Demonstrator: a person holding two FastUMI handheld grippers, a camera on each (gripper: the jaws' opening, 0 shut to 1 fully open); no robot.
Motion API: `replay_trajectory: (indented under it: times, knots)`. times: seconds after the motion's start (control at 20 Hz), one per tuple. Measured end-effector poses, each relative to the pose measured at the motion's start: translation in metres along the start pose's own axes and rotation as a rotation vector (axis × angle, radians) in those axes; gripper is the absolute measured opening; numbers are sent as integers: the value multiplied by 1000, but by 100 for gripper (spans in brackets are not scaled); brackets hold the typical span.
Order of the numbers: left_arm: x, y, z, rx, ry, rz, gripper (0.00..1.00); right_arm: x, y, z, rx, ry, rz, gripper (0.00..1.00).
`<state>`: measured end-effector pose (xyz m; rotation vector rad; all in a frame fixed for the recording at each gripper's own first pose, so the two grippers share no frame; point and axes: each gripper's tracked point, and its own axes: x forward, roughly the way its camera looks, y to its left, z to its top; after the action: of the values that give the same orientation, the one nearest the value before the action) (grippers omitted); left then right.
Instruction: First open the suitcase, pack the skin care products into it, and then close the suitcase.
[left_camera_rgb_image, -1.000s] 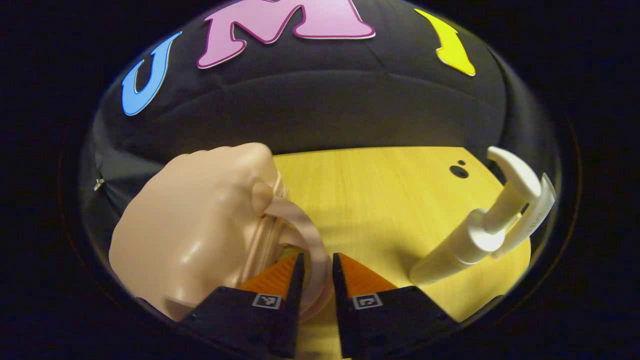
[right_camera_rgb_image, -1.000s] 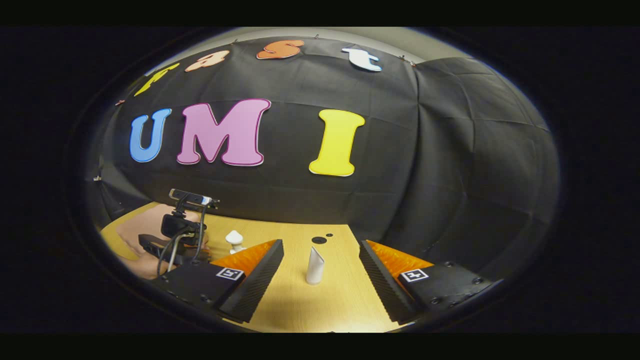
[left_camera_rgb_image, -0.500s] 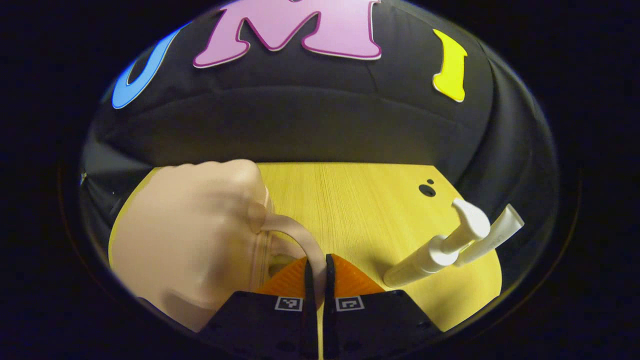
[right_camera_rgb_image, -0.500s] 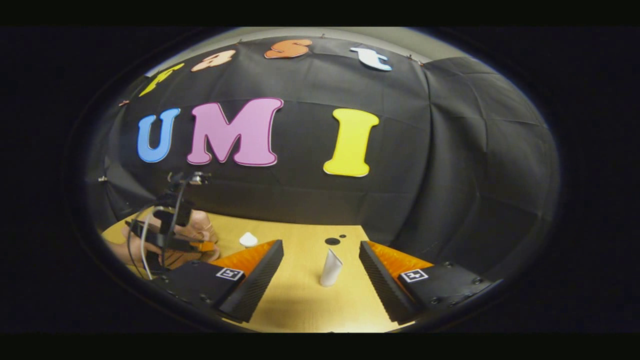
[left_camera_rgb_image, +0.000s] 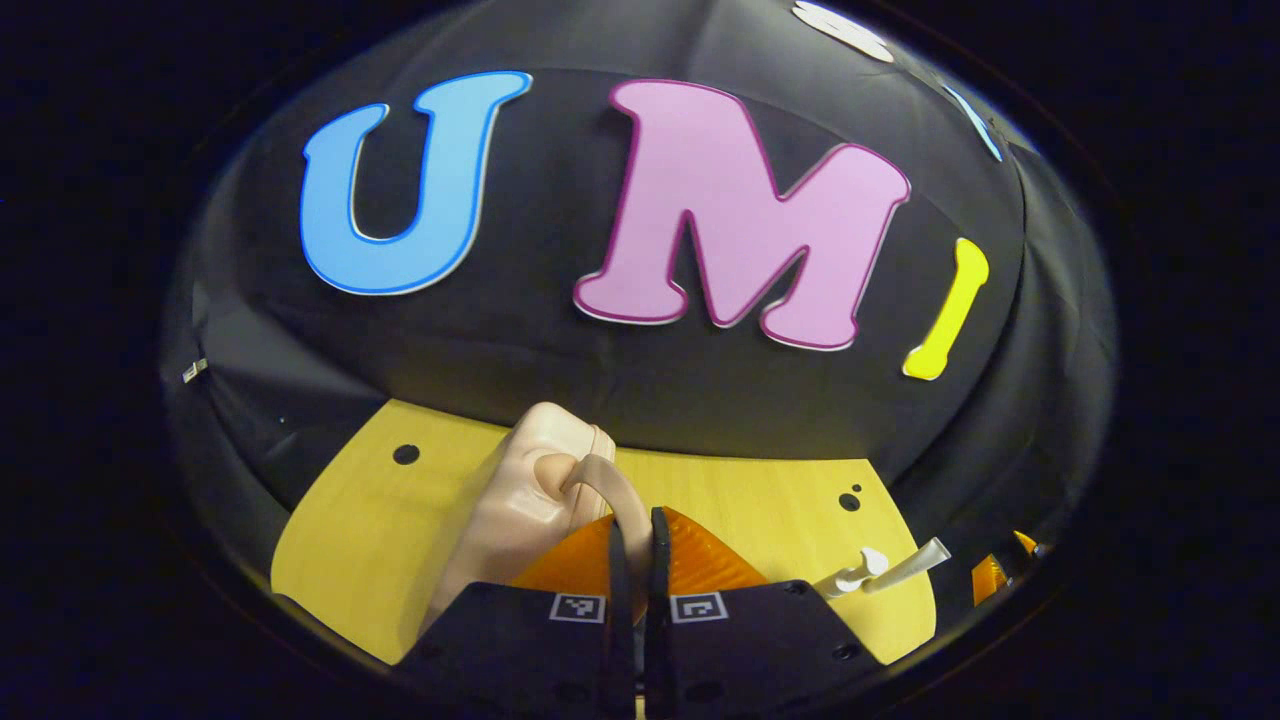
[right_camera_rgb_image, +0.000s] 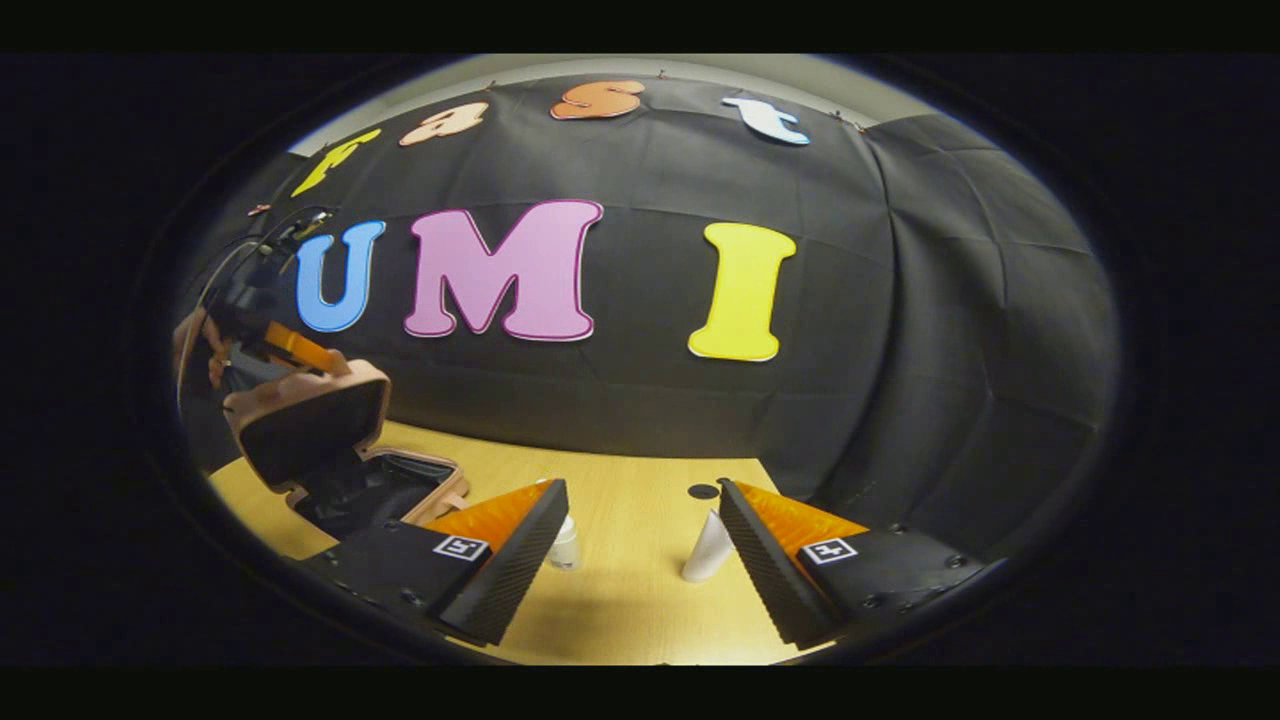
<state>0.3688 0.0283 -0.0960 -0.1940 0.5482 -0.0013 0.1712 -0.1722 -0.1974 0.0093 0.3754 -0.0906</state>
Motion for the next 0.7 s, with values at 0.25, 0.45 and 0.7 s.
replay_trajectory:
  times: [0.25,0.45,0.7]
  knots:
    - [4,141,12,-8,17,66,9,-6,17,0,-28,-4,-54,97]
    - [41,264,-16,61,58,224,9,-11,34,0,-22,8,-73,97]
    - [100,363,-94,83,180,354,9,0,48,-12,-75,-15,-103,97]
